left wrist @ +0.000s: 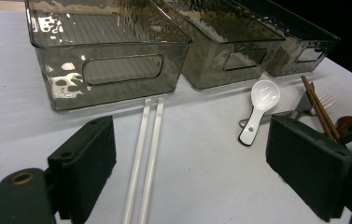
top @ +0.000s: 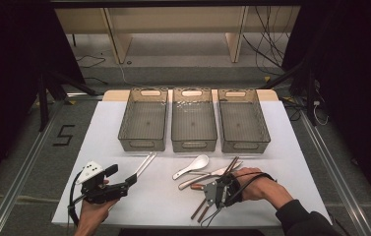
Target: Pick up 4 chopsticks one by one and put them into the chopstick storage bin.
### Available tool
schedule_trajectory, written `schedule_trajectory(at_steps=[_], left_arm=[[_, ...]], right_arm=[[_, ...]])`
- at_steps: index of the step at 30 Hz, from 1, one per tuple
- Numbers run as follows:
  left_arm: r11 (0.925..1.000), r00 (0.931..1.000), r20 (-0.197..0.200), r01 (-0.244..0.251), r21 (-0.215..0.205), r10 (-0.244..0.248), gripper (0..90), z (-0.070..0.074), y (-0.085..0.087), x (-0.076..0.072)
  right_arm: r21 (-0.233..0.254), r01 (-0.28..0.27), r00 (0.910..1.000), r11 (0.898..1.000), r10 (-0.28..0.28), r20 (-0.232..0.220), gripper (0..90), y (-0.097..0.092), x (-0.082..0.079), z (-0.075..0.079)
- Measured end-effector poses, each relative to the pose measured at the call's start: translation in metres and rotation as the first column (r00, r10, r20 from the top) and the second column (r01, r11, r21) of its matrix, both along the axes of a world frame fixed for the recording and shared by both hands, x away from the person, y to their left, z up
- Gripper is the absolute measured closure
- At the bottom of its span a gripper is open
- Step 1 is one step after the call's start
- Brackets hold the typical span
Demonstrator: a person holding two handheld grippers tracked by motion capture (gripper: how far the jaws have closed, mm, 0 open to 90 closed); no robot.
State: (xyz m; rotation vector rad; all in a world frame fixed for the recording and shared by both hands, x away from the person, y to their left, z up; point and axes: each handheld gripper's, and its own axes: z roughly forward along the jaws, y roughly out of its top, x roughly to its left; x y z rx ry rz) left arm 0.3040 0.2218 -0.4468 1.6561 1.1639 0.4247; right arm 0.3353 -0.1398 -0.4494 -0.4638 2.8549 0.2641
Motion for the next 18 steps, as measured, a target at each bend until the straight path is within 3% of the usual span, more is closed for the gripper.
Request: schedule_trajectory(at_steps=[8,18], left_arm=[[1.0,1.0,-0.005,0.0,0.0,0.0,15.7,-0.0001,0.0002,0.0003],[1.0,1.0,-0.007,-0.003,-0.001,0.003,15.7,-0.0003,0.0012,0.0002]], right_arm=[[-0.038,-0.054,0.9985,0.998,0.054,-0.003,69.8,0.0062,0.0017,-0.0002],[-0.044,-0.058,0.9983,0.997,0.057,-0.013,70.1,0.0058,0.0031,0.0006]])
